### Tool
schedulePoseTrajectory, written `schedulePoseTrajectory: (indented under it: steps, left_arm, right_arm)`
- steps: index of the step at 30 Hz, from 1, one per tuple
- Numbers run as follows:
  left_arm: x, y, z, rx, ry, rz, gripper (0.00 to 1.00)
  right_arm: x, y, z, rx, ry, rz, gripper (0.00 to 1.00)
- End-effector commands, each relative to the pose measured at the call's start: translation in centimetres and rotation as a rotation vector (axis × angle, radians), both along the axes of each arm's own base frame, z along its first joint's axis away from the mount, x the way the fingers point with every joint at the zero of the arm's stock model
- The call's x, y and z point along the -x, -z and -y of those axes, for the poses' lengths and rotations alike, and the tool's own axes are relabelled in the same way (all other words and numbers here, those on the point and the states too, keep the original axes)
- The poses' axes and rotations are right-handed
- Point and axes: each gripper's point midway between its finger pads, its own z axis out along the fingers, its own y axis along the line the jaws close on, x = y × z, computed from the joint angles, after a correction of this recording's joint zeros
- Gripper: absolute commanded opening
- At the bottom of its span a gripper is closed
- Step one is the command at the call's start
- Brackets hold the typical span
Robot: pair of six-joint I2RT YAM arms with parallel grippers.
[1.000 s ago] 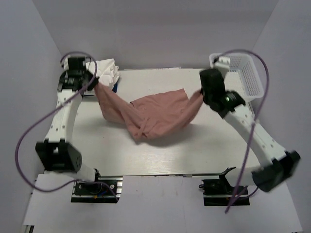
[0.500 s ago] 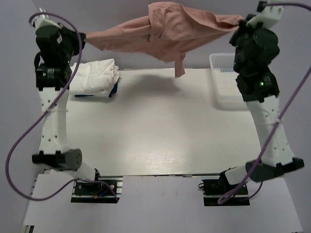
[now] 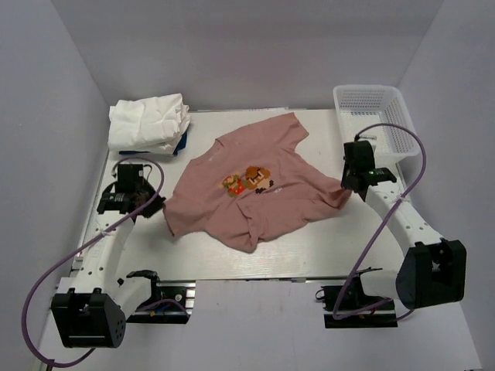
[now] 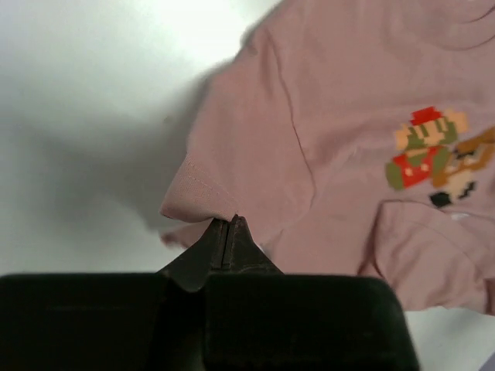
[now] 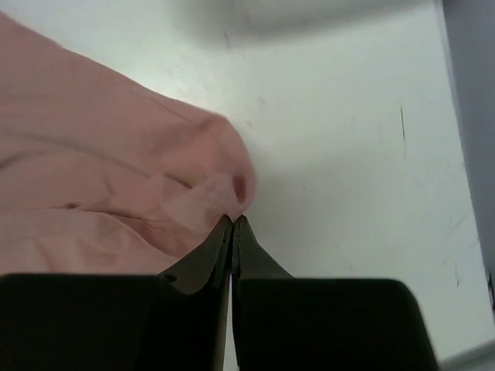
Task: Fold and stack the t-shirts
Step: Flatten out the tshirt
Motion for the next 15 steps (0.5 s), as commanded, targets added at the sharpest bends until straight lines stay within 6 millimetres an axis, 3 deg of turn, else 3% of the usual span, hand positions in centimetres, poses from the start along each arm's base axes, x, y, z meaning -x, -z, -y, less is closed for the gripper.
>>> schedulePoseTrajectory:
  steps: [1, 3, 4, 6, 7, 8, 9, 10, 11, 12, 13, 15]
  left_arm:
    - [3.0, 2.3, 0.3, 0.016, 0.007, -0.076, 0.00]
    - [3.8, 3.4, 0.5, 0.018, 0.020, -0.113, 0.00]
    - [4.3, 3.9, 0.5, 0.018, 0.020, -0.135, 0.00]
    - [4.6, 4.1, 1.0, 0.046, 0.027, -0.156, 0.00]
    - [5.1, 4.0, 1.1, 0.065, -0.001, -0.181, 0.00]
    - [5.2, 4.0, 0.8, 0.054, -0.022, -0.197, 0.06]
    - [5.4, 3.9, 0.4, 0.042, -0.048, -0.216, 0.27]
    - [6.2, 3.0, 0.0, 0.029, -0.073, -0.247, 0.47]
    - [6.5, 2.7, -0.3, 0.015, -0.094, -0.270, 0.99]
    - [6.0, 0.9, -1.2, -0.024, -0.118, -0.241, 1.00]
    - [6.8, 0.4, -1.6, -0.046, -0.130, -0.269, 1.00]
    - [6.4, -1.8, -2.5, -0.084, -0.167, -0.229, 1.00]
  right_arm:
    - [1.1, 1.2, 1.0, -0.062, 0.110, -0.037, 0.00]
    - [1.3, 2.2, 1.5, -0.076, 0.147, -0.069, 0.00]
    - [1.3, 2.7, 1.4, -0.078, 0.146, -0.090, 0.10]
    - [1.1, 2.4, 1.4, -0.085, 0.145, -0.083, 0.35]
    - [0.9, 1.7, 1.1, -0.095, 0.136, -0.067, 0.65]
    - [0.7, 1.4, 0.8, -0.108, 0.125, -0.058, 0.81]
    - [0.9, 0.8, 0.9, -0.106, 0.120, -0.053, 0.90]
    - [0.6, 0.0, 0.4, -0.116, 0.098, -0.040, 0.90]
    - [0.5, -0.9, 0.2, -0.123, 0.087, -0.024, 0.90]
    - [0.7, -1.8, 0.0, -0.129, 0.074, -0.011, 0.90]
    - [0.8, -2.1, -0.2, -0.130, 0.057, -0.009, 0.90]
    - [1.1, -3.6, -0.6, -0.133, 0.029, 0.019, 0.90]
